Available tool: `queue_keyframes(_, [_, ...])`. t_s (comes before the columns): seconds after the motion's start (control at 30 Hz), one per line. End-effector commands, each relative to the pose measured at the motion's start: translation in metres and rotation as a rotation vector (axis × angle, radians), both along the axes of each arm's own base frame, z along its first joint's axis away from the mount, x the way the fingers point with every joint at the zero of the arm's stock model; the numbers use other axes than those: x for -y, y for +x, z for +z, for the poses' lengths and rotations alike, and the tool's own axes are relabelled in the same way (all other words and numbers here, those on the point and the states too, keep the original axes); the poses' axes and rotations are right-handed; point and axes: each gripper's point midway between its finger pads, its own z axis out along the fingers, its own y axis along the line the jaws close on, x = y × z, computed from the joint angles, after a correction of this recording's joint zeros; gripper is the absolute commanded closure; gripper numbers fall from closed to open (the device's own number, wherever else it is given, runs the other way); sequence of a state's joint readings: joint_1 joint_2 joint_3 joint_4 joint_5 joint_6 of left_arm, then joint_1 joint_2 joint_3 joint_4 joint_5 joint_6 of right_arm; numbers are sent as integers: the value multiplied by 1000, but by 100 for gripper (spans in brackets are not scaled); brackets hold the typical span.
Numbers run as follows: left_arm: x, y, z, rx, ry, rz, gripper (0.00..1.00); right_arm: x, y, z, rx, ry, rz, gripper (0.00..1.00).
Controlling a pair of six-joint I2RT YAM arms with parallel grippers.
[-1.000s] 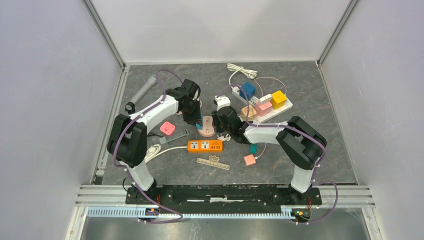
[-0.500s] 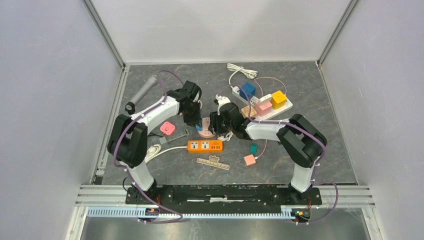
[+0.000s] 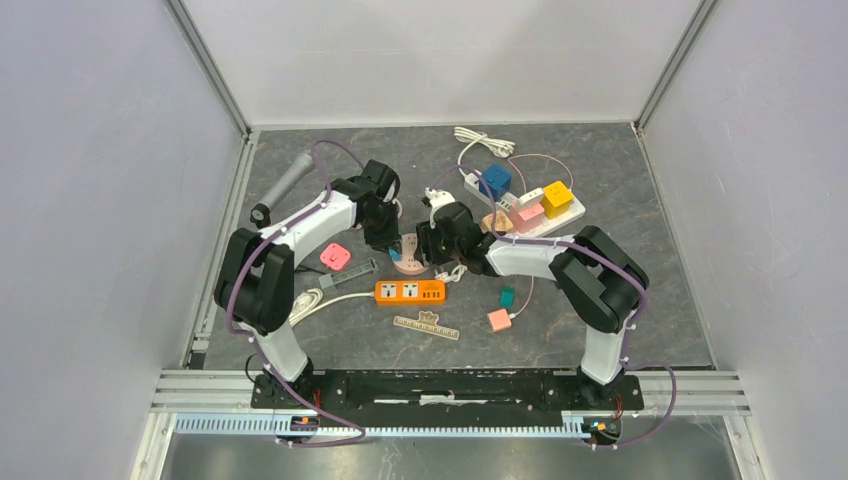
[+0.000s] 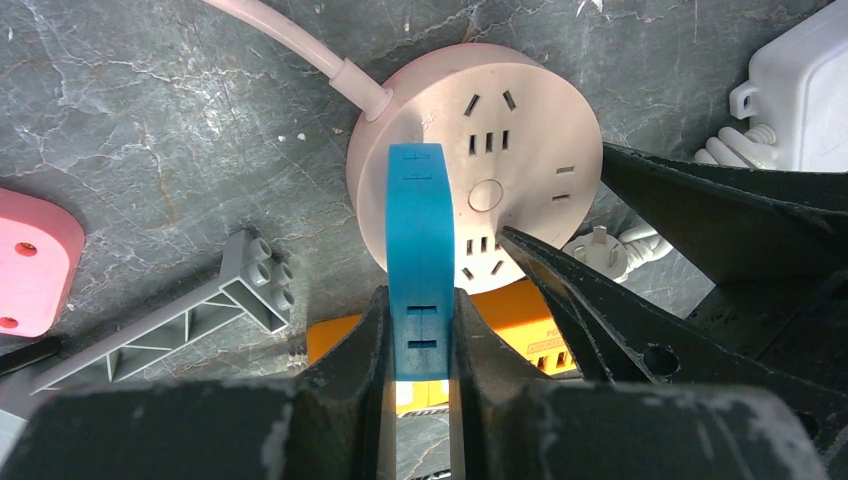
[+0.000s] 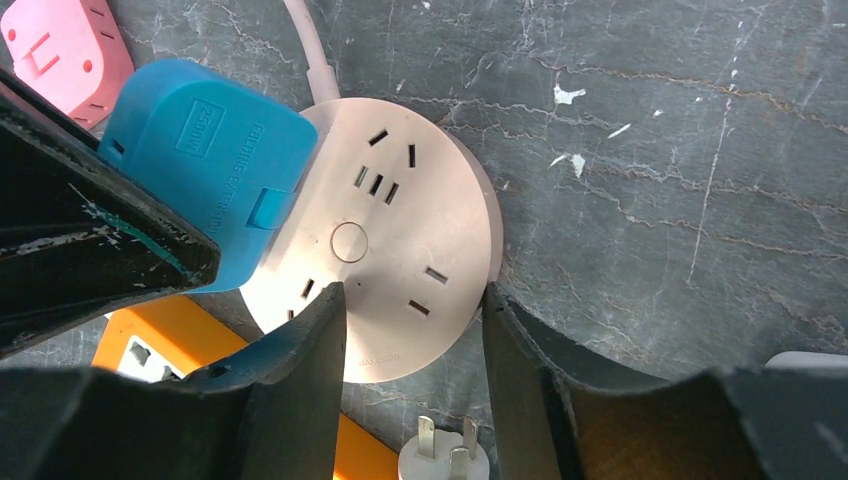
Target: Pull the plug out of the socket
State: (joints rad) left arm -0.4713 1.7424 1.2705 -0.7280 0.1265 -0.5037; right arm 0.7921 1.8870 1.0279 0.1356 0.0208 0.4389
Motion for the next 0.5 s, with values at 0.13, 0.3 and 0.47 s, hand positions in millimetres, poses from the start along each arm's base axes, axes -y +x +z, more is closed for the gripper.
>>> queue_keyframes(0.13, [57, 4, 70, 65, -348, -102, 98, 108, -80, -122, -240, -553, 34, 57])
queue_keyframes(0.3, [65, 5, 77, 58, -394, -97, 98, 116, -81, -126, -223, -613, 22, 57])
queue_keyframes(0.47, [48, 9, 79, 86, -335, -79, 98, 127, -87, -130, -225, -650, 27, 58])
